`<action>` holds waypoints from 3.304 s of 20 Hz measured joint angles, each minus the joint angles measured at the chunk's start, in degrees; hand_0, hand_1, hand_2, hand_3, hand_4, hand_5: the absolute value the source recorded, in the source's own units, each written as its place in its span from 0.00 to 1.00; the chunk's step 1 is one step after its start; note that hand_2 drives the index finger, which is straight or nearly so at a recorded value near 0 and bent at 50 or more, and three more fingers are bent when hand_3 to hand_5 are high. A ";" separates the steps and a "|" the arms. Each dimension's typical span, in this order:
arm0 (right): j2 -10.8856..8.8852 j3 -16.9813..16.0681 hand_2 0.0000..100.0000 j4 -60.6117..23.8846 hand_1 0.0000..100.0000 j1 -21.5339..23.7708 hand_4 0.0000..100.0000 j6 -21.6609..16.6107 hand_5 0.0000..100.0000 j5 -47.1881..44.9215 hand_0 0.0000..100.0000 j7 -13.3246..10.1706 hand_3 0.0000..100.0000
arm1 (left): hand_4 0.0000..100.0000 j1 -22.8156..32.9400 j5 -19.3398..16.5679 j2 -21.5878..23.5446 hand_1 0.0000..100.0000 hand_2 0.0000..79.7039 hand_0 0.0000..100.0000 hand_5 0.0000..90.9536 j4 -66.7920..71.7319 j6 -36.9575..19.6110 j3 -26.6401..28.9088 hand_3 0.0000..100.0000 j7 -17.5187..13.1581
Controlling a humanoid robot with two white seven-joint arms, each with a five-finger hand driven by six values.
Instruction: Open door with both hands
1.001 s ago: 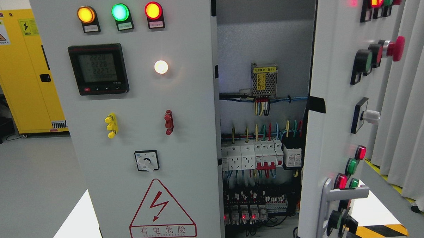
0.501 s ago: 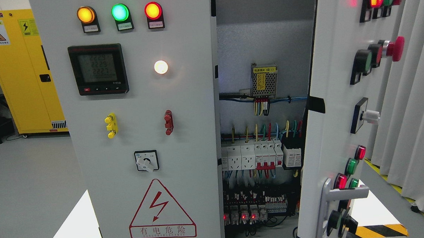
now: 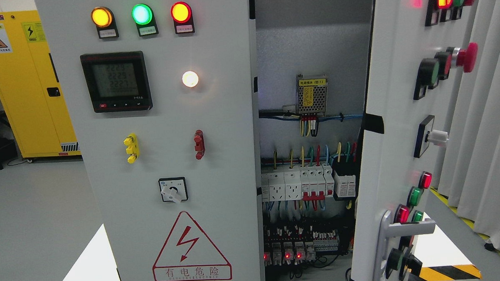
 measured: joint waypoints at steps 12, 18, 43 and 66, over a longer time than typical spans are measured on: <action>0.05 0.00 0.00 0.00 0.00 0.00 0.00 0.00 0.00 0.00 0.21 -0.01 0.00 | 0.00 4.81 5.10 13.30 0.00 0.00 0.00 0.00 -34.97 5.07 1.09 0.00 -12.95; 0.06 0.00 0.00 0.00 0.00 0.00 0.00 0.00 0.00 0.00 0.21 -0.01 0.00 | 0.00 2.54 16.35 23.21 0.00 0.00 0.00 0.00 -46.96 5.49 1.13 0.00 -14.48; 0.34 0.00 0.00 0.00 0.00 0.01 0.00 -0.01 0.00 0.00 0.22 -0.01 0.00 | 0.00 -38.50 44.95 42.86 0.00 0.00 0.00 0.00 -67.47 27.57 -5.70 0.00 -18.35; 1.73 0.00 0.00 0.00 0.00 0.01 0.00 -0.02 0.00 0.00 0.22 -0.20 0.00 | 0.00 -74.90 43.58 21.07 0.00 0.00 0.00 0.00 -51.72 40.93 -17.88 0.00 -17.18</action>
